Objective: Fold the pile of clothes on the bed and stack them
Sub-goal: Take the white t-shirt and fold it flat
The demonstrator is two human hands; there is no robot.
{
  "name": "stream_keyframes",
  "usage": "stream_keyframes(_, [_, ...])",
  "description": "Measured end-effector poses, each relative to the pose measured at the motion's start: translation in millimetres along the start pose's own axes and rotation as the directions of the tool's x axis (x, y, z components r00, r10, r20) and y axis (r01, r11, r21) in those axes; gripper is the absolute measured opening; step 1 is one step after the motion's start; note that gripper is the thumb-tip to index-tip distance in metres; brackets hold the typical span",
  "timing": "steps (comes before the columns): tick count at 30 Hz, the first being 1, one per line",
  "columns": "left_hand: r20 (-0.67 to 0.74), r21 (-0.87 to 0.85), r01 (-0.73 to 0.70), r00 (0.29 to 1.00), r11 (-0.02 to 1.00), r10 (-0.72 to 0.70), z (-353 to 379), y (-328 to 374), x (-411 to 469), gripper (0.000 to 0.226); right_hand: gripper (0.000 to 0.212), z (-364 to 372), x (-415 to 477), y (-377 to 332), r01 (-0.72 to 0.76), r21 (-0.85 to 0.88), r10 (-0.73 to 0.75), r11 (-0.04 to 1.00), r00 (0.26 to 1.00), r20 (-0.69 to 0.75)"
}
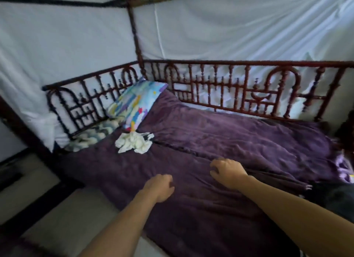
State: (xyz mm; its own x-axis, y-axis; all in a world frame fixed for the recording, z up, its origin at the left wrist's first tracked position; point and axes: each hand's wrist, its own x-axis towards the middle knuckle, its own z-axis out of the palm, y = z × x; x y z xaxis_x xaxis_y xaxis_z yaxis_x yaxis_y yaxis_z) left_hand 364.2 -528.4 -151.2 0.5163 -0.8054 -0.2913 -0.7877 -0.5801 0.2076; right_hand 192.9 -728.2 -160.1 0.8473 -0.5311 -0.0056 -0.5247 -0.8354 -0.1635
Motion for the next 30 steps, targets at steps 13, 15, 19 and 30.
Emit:
stream_keyframes(13, [-0.048,-0.075,0.252,0.966,0.965,-0.256,-72.0,-325.0,-38.9,0.036,0.029,56.3,167.0,-284.6,0.208,0.073,-0.212,0.975,0.976,0.053])
stream_keyframes(15, [-0.044,-0.087,0.266,0.962,0.960,-0.270,-79.9,-356.0,-34.8,0.040,0.031,63.3,184.4,-308.6,0.218,0.079,-0.222,0.973,0.974,0.050])
stream_keyframes(19, [-0.044,-0.106,0.266,0.961,0.958,-0.272,-86.4,-403.6,-11.5,0.039,0.026,76.1,226.5,-333.2,0.226,0.096,-0.234,0.969,0.970,0.071])
stream_keyframes(30, [0.097,-0.112,0.237,0.969,0.965,-0.226,-95.3,-513.6,153.5,0.044,0.028,164.5,403.4,-344.8,0.055,0.130,-0.077,0.990,0.983,0.169])
